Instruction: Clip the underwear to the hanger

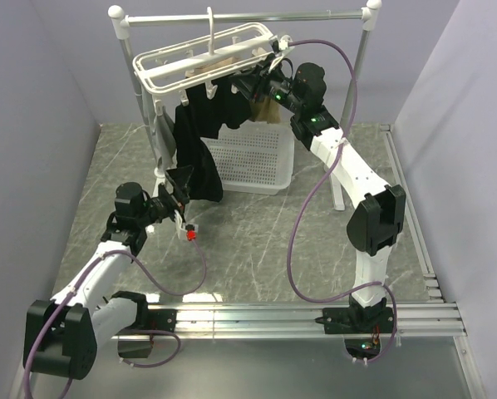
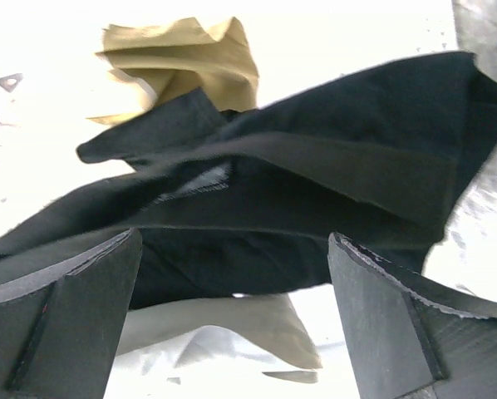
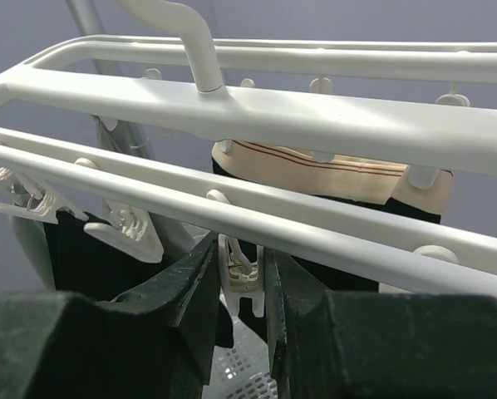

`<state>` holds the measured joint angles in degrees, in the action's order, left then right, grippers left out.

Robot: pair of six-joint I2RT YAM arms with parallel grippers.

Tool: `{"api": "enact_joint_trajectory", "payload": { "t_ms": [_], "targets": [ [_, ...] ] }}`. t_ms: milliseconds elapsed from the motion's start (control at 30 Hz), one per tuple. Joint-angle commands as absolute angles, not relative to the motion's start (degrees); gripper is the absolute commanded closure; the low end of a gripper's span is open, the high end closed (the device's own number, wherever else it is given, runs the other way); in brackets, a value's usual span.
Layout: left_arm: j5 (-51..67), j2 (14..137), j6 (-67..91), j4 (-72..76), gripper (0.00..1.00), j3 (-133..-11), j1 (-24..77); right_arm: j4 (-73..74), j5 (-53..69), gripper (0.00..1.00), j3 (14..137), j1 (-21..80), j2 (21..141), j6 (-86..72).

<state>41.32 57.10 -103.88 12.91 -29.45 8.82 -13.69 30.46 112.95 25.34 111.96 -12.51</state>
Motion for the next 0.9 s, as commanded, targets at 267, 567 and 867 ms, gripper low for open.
{"api": "enact_joint_trajectory", "payload": {
  "t_ms": [267,567,867],
  "targets": [
    [50.89,58.18,-107.13,16.88,0.01,-30.23,8.70,-14.06,30.85,1.00,113.38,24.96,110.74,-12.30],
    [52.74,60.29,-108.02,15.56,0.01,-32.69,10.45,-14.50,31.20,1.00,113.03,24.87,111.00,-13.27],
    [47.82,66.17,-103.71,21.69,0.01,-35.07,18.71,-14.68,31.38,1.00,112.85,24.87,111.01,-13.45]
  ]
}}
